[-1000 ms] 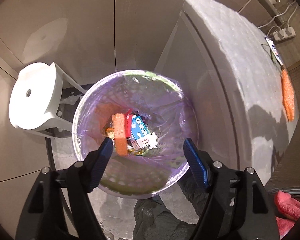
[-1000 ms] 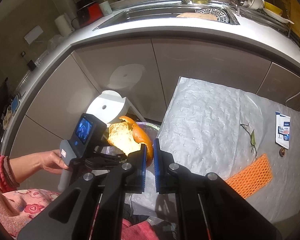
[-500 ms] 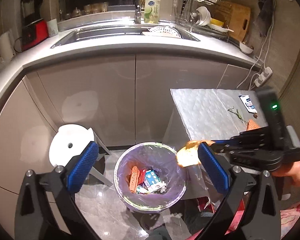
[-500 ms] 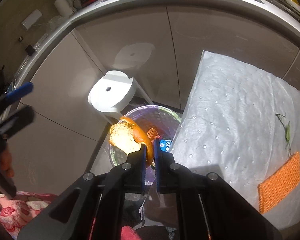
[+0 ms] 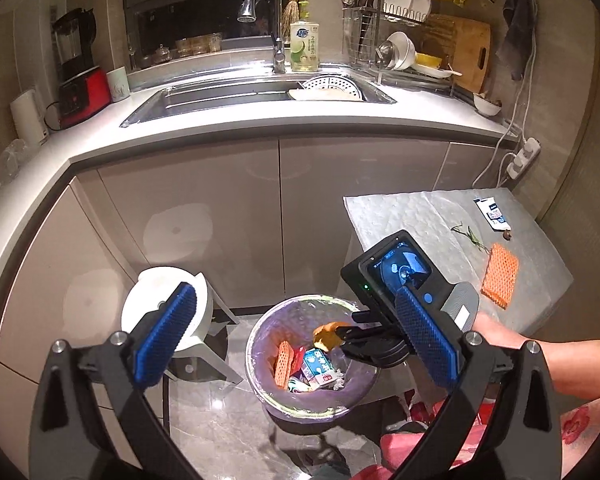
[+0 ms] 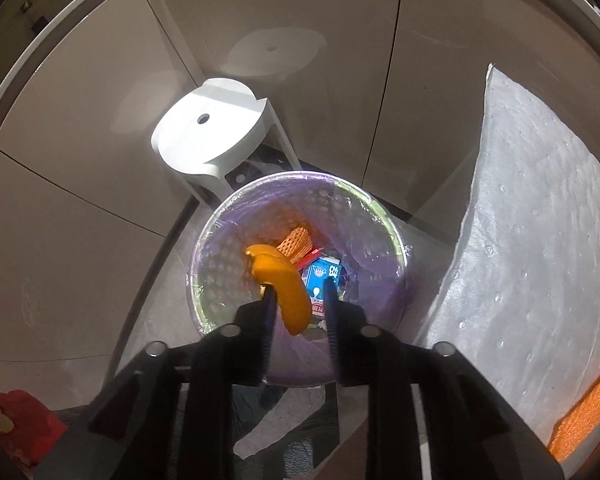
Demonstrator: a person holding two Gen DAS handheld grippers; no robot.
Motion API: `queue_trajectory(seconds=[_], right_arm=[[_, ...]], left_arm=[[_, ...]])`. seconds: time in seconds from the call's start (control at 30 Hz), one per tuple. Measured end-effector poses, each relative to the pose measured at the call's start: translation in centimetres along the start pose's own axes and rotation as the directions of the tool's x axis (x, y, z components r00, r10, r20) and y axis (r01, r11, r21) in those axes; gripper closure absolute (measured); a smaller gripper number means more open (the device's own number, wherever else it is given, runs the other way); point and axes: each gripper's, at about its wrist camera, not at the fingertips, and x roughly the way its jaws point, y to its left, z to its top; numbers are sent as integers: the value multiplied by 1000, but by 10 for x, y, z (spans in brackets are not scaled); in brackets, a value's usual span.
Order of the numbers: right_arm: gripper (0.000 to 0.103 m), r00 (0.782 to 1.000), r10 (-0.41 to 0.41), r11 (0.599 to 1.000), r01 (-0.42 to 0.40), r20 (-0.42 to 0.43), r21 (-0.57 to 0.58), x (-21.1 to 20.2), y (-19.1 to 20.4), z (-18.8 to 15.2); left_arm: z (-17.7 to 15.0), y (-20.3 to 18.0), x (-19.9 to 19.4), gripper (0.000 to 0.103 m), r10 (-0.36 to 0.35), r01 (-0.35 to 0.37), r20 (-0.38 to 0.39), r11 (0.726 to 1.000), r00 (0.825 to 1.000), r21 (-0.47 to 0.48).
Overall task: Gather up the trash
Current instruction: 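Move the held bread crust over the bin and open the right tool, then reach to the orange fruit net on the pad and grasp it with the left tool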
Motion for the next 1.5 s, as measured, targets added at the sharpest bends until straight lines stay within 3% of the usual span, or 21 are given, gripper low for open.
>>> queue_trajectory(seconds=[0.03, 0.2, 0.37, 0.5, 0.7, 0.9, 1.1, 1.2, 1.33, 1.43, 1.5], right_arm=[[49, 1000, 4, 1000, -4, 9, 8, -2, -1, -1], [37, 997, 21, 999, -25, 75, 48, -28, -14, -2], [15, 984, 21, 985, -51, 179, 163, -73, -48, -7], [10, 964, 2, 960, -76, 266, 268, -119, -87, -21], [5, 911, -143, 908, -35, 387, 417, -190, -156, -62], [3, 868, -320, 835, 70, 379, 546, -237, -217, -119], [3, 858, -384, 754, 78, 342, 652, -254, -274, -164], [3, 857, -400, 732, 86, 325, 676, -258, -294, -182], [3, 857, -419, 708, 103, 299, 698, -267, -322, -204], [3, 855, -437, 689, 118, 280, 715, -276, -340, -221], [3, 853, -447, 677, 125, 270, 726, -282, -350, -231]], left_arm=[[0, 0, 0, 8, 3, -3, 2, 1000, 1000, 4], [1, -4, 0, 8, -1, 1, 2, 1000, 1000, 6], [5, -14, 3, 8, -19, 19, 1, 1000, 1000, 20], [10, -26, 7, 8, -35, 35, -2, 999, 999, 35], [25, -50, 19, 8, -88, 88, -12, 995, 996, 54], [37, -99, 41, 8, -190, 194, -51, 975, 981, 110], [45, -176, 71, 8, -328, 346, -113, 912, 938, 220], [44, -218, 93, 8, -403, 433, -163, 864, 901, 258], [38, -267, 132, 8, -501, 556, -251, 792, 828, 253], [27, -298, 162, 8, -524, 592, -295, 769, 799, 240], [18, -317, 182, 8, -508, 590, -326, 769, 797, 244]])
